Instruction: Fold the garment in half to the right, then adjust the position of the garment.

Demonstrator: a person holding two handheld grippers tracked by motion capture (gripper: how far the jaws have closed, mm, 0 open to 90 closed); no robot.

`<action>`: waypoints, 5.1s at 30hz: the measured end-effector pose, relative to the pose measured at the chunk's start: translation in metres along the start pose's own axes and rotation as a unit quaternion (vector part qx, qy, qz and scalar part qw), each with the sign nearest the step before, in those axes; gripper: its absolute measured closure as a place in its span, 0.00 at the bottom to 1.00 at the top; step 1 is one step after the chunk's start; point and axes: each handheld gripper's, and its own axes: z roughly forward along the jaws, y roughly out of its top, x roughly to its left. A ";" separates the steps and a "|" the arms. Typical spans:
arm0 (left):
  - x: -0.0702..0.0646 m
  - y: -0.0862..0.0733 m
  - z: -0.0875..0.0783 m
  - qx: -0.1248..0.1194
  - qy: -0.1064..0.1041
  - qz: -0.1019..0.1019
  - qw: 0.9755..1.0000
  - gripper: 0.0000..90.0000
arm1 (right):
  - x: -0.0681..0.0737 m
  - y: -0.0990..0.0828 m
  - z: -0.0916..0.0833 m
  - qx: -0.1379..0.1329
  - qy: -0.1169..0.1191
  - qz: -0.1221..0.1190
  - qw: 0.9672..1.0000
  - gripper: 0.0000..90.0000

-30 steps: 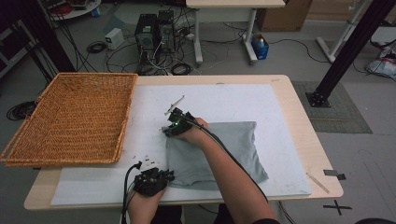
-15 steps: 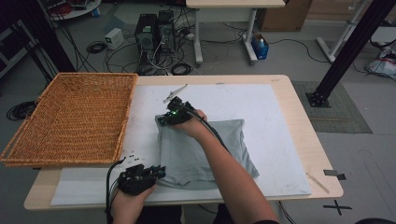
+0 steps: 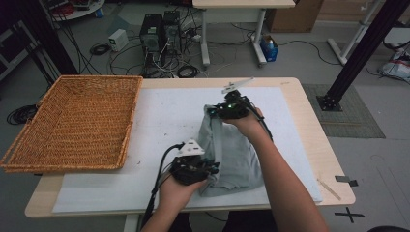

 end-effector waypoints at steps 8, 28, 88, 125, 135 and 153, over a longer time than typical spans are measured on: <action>-0.021 0.016 0.051 0.011 -0.048 0.018 0.999 0.92 | -0.026 -0.040 -0.048 -0.006 -0.032 0.028 0.999 0.79; 0.066 -0.013 -0.021 -0.059 0.125 -0.032 0.990 0.40 | -0.043 -0.095 -0.043 0.014 -0.104 0.079 0.991 0.71; 0.107 -0.021 -0.053 -0.098 0.143 -0.001 0.985 0.23 | -0.013 -0.148 -0.090 -0.050 -0.162 0.137 0.976 0.69; 0.110 -0.017 -0.055 -0.111 0.134 0.016 0.985 0.20 | -0.029 -0.147 -0.119 -0.082 -0.180 0.112 0.974 0.15; 0.095 -0.026 -0.043 -0.098 0.121 0.013 0.988 0.20 | -0.043 -0.131 -0.094 -0.047 -0.159 0.099 0.981 0.15; 0.074 -0.045 -0.009 -0.055 0.098 0.017 0.993 0.20 | -0.069 -0.139 -0.017 0.050 -0.075 0.126 0.988 0.78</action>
